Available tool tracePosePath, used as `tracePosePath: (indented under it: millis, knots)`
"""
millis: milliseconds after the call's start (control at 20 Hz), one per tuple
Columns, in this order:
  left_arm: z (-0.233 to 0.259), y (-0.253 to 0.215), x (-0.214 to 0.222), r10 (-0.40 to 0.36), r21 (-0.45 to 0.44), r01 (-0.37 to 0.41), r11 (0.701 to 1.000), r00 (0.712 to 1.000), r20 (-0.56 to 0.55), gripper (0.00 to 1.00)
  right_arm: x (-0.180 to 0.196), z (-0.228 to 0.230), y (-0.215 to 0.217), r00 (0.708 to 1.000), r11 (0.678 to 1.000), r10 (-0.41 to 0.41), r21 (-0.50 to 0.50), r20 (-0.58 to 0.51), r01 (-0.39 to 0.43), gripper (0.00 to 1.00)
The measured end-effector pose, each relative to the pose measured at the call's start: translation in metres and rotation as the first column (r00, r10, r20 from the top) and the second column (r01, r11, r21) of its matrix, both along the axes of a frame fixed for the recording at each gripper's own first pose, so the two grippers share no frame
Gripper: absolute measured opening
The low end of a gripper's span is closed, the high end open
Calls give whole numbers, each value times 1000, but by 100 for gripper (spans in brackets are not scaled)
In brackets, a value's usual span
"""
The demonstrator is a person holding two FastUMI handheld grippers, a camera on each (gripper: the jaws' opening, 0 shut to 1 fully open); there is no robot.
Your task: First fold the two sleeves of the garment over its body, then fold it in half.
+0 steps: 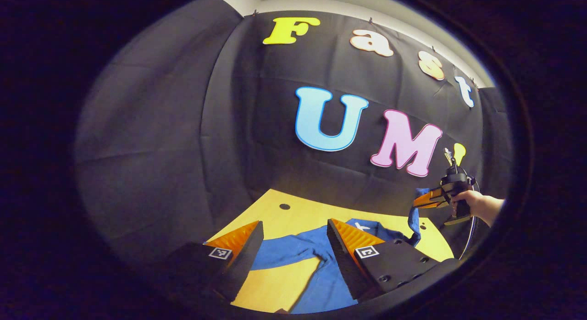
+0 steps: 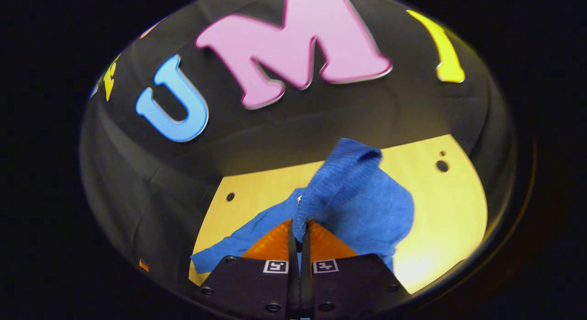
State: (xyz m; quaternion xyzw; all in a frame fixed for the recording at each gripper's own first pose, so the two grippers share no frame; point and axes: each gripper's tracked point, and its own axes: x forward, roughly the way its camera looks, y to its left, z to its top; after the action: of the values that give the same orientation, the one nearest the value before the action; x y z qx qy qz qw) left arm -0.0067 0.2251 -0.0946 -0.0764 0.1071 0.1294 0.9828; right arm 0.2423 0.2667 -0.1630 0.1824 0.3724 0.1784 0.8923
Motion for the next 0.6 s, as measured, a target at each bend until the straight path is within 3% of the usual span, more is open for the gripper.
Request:
tracePosePath:
  millis: [250,400,450,600]
  knots:
    - [-46,55,-56,150,-38,-156,987,982,-113,80,-18,-123,84,978,989,139,-32,-158,-146,5]
    - [-67,69,-79,213,-29,-221,975,962,-172,80,-27,-149,109,967,984,177,10,-183,-178,8]
    - [-73,69,-84,221,-40,-233,972,955,-200,80,-25,-152,121,962,981,195,51,-191,-189,2]
    - [-84,52,-84,197,-92,-226,970,946,-256,82,-33,-153,142,960,975,205,120,-191,-185,75]
